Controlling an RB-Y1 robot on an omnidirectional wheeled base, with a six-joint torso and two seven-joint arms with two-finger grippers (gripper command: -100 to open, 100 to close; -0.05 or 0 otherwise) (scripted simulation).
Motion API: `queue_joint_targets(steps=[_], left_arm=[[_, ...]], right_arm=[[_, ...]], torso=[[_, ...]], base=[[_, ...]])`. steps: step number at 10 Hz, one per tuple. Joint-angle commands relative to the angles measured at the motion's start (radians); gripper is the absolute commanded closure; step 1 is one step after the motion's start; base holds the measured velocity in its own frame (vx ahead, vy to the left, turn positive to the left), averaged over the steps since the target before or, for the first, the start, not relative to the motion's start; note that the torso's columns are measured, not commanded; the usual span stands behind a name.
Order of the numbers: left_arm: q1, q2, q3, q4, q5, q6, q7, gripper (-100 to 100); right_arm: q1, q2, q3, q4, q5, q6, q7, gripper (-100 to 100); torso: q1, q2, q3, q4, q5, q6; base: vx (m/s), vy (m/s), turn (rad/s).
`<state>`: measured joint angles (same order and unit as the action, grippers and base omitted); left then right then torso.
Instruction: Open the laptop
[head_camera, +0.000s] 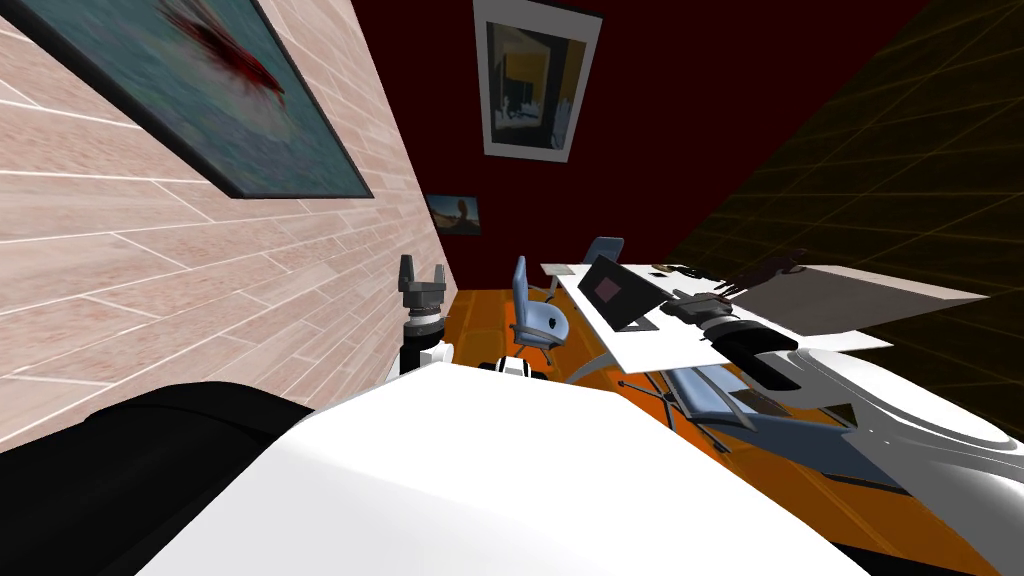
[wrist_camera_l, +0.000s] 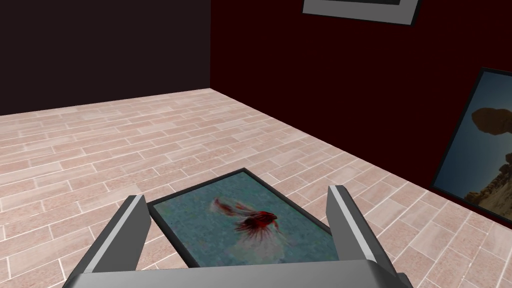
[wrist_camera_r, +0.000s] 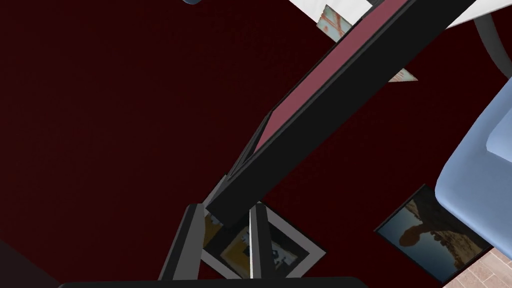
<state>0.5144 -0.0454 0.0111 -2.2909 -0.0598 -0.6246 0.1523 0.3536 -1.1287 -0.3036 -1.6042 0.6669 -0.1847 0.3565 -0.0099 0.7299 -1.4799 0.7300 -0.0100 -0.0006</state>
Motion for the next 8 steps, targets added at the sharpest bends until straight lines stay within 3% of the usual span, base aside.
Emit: queue_joint_targets(steps=[1, 2, 4, 5, 8], left_arm=[[0.000, 0.000, 0.000, 0.000, 0.000, 0.000, 0.000, 0], [0.000, 0.000, 0.000, 0.000, 0.000, 0.000, 0.000, 0], [0.000, 0.000, 0.000, 0.000, 0.000, 0.000, 0.000, 0], [0.000, 0.000, 0.000, 0.000, 0.000, 0.000, 0.000, 0], [0.000, 0.000, 0.000, 0.000, 0.000, 0.000, 0.000, 0]], right_arm=[[0.007, -0.041, 0.021, 0.055, -0.061, -0.032, -0.077, 100], [0.009, -0.060, 0.025, 0.070, -0.084, -0.040, -0.105, 100], [-0.004, -0.062, 0.021, 0.072, -0.081, -0.040, -0.102, 100], [0.005, -0.069, 0.035, 0.085, -0.116, -0.050, -0.153, 100], [0.020, -0.075, 0.061, 0.102, -0.166, -0.068, -0.223, 100]], torso=[[-0.001, -0.001, -0.001, 0.000, 0.000, 0.001], [-0.002, -0.002, -0.001, 0.001, 0.000, 0.001], [0.002, 0.000, -0.001, 0.001, 0.002, 0.000], [0.007, 0.002, 0.001, 0.002, 0.004, -0.001], [0.003, -0.001, -0.001, 0.001, 0.002, -0.003]], base=[[0.003, -0.056, 0.035], [0.006, -0.058, 0.032], [0.006, -0.036, -0.007], [0.007, -0.089, 0.036], [0.019, -0.129, 0.059]])
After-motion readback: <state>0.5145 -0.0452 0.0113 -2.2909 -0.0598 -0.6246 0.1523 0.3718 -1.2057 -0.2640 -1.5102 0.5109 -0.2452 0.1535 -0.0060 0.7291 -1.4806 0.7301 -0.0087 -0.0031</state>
